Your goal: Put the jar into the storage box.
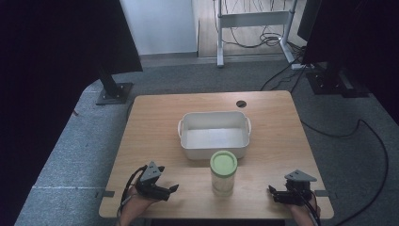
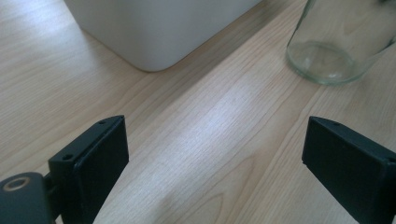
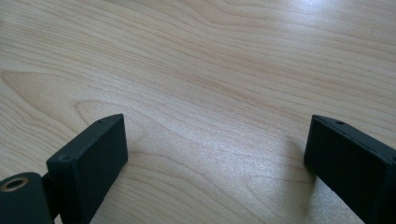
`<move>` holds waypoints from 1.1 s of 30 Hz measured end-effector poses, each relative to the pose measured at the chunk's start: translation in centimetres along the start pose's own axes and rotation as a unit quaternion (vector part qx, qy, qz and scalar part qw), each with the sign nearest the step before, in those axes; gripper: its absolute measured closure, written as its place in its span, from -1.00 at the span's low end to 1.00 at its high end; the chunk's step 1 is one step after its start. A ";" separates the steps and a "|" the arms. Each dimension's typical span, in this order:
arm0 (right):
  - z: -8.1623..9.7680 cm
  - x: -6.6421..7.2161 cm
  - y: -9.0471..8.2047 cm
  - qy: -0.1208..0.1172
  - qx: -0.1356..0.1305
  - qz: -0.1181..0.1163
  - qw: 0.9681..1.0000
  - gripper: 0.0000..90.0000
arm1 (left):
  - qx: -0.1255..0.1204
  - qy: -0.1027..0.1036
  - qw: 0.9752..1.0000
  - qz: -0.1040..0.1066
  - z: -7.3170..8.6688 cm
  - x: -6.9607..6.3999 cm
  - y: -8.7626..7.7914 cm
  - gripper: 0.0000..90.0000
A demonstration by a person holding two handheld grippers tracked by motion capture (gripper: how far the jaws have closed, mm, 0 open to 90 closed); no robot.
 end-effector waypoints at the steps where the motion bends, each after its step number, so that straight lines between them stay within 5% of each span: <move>1: 0.0 0.0 0.0 0.000 0.000 0.000 1.000 -0.87 | 0.000 0.002 1.000 0.001 -0.1 -0.1 0.0 -0.84; 33: 0.0 0.0 0.0 0.000 0.000 0.000 1.000 -0.87 | -0.014 0.040 0.997 0.059 -4.2 -4.4 1.1 -0.90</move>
Point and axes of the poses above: each handheld gripper's, and its own axes: y roughly forward along the jaws, z roughly out of its underside, x roughly to its left, the point moved 2 cm from there along y, roughly forward along the jaws, and after that the axes turned 9 degrees about -y, right-handed, at the moved point
